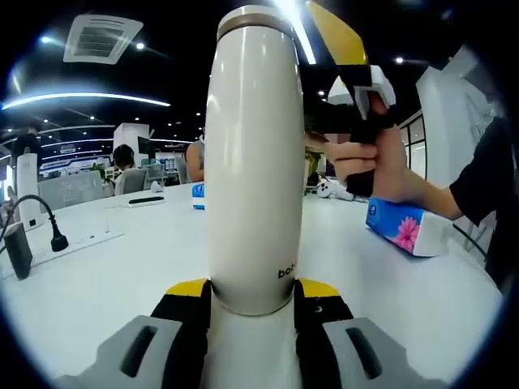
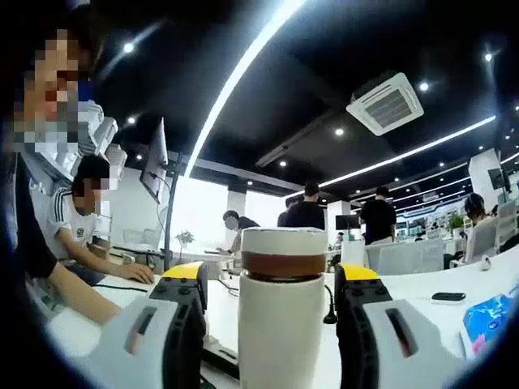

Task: Grasp the water cup twist off the cup lid place the cup lid on the table

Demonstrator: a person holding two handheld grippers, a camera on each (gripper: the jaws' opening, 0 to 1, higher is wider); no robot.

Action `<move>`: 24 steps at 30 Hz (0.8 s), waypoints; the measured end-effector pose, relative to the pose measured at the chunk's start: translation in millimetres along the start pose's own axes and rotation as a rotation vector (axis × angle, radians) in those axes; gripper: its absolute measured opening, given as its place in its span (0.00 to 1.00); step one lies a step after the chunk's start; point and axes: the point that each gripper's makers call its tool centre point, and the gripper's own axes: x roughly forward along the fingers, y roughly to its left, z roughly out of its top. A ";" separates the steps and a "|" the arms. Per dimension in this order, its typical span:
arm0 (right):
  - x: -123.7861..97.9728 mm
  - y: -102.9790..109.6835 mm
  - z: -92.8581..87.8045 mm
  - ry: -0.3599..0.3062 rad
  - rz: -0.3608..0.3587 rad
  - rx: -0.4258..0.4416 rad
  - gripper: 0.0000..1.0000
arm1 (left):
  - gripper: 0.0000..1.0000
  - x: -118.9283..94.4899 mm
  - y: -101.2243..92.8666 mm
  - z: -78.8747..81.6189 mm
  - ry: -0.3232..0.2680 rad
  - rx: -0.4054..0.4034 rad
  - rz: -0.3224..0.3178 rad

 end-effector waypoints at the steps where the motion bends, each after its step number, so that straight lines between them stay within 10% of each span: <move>1: -1.9 -2.2 1.4 0.000 -0.022 -0.002 0.65 | 0.42 0.0 0.2 0.0 0.000 0.000 0.000; 24: -9.7 9.7 18.2 -0.030 -0.219 -0.066 0.62 | 0.42 0.1 3.1 0.8 -0.002 0.004 0.016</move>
